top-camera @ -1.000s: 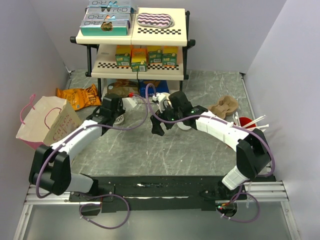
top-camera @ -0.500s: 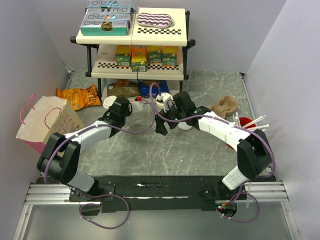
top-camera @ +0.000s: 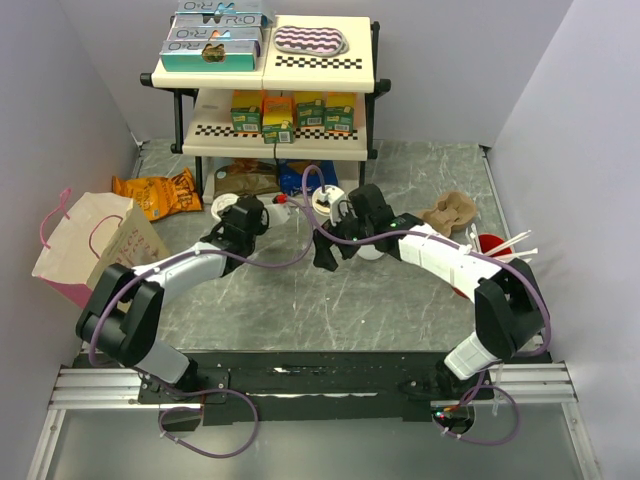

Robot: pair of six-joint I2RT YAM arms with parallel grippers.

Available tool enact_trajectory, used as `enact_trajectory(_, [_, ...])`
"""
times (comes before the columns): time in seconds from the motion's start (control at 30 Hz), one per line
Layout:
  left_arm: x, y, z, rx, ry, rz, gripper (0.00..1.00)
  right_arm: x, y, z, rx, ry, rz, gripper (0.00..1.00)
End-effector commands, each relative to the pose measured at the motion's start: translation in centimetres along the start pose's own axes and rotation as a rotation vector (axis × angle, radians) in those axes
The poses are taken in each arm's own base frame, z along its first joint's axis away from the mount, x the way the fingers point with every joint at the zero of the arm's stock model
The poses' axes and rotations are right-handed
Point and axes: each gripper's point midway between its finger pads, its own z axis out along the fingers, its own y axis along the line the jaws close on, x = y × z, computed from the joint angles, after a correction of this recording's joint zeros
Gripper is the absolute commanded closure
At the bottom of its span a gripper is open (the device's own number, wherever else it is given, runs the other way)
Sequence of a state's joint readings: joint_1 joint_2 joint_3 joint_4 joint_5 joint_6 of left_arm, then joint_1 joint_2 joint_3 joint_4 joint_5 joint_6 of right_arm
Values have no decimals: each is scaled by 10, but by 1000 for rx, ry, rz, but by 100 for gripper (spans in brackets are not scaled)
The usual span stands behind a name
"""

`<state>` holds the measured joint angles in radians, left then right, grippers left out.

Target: Pack the takeout coffee

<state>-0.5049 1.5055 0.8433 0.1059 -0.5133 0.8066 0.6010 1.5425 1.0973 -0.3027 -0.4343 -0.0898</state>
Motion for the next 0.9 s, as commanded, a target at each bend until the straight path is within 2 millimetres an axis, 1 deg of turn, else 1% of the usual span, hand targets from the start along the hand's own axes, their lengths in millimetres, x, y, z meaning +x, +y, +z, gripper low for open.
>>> enact_trajectory(0.0, [-3, -4, -1, -4, 5, -22, 39, -19, 0, -17, 15, -70, -19, 0])
enact_trajectory(0.03, [-3, -4, -1, -1, 5, -25, 39, -19, 0, -18, 15, -67, -28, 0])
enact_trajectory(0.1, [-6, -3, -4, 6, 2, -43, 32, -19, -5, -28, 29, -60, -37, 0])
enact_trajectory(0.13, [-7, -2, -4, 8, 0, -52, 26, -21, -8, -36, 43, -67, -66, 0])
enact_trajectory(0.17, [-9, 0, -7, 18, 4, -63, 16, -16, -12, -44, 55, -43, -60, 0])
enact_trajectory(0.2, [-10, 2, -9, 20, 2, -75, 4, -16, -27, -54, 90, -47, -47, 0])
enact_trajectory(0.23, [-13, 5, -10, 16, -4, -92, 0, -16, -36, -66, 114, -51, -62, 0])
enact_trajectory(0.27, [-12, 5, -13, 28, 7, -110, 1, -10, -41, -75, 127, -21, -45, 0])
enact_trajectory(0.3, [-10, 4, -17, 48, 16, -113, 1, -6, -62, -89, 173, -15, -30, 0])
enact_trajectory(0.33, [-10, 3, -20, 56, 17, -133, 1, -3, -71, -97, 193, 0, -17, 0])
enact_trajectory(0.37, [-12, 5, -22, 62, 13, -144, 1, -8, -79, -108, 215, -6, -10, 0])
enact_trajectory(0.4, [-10, 4, -28, 88, 20, -150, 1, 0, -86, -117, 230, 20, 16, 0])
enact_trajectory(0.43, [-12, 5, -32, 99, 17, -178, 1, 2, -105, -132, 279, 12, 33, 0])
enact_trajectory(0.47, [-17, 12, -39, 98, -2, -203, 1, 2, -113, -141, 307, 7, 39, 0])
enact_trajectory(0.5, [-17, 9, -44, 131, -7, -209, 1, 5, -124, -150, 347, 10, 31, 1])
enact_trajectory(0.53, [-19, 8, -48, 148, -16, -227, 0, 8, -138, -165, 404, 4, 47, 1])
enact_trajectory(0.57, [-24, 15, -56, 150, -42, -247, 0, 10, -146, -172, 435, 4, 48, 1])
enact_trajectory(0.6, [-27, 15, -61, 169, -58, -260, 1, 14, -155, -179, 477, 20, 38, 1])
enact_trajectory(0.63, [-30, 8, -66, 219, -73, -272, 1, 19, -165, -187, 509, 32, 52, 2])
enact_trajectory(0.67, [-36, 15, -75, 225, -107, -294, 1, 19, -171, -192, 532, 41, 49, 2])
enact_trajectory(0.7, [-41, 15, -81, 248, -133, -311, 1, 21, -177, -195, 549, 58, 37, 3])
enact_trajectory(0.73, [-50, 11, -89, 299, -174, -325, 1, 24, -186, -198, 571, 90, 38, 5])
enact_trajectory(0.77, [-62, 21, -102, 312, -237, -352, 1, 26, -191, -199, 580, 112, 38, 6])
enact_trajectory(0.8, [-69, 24, -110, 335, -277, -372, 1, 33, -198, -194, 574, 159, 32, 9])
enact_trajectory(0.83, [-85, 23, -123, 393, -351, -400, 1, 30, -204, -199, 591, 174, 19, 11])
enact_trajectory(0.87, [-92, 31, -135, 398, -401, -425, 1, 31, -208, -198, 592, 186, 7, 12])
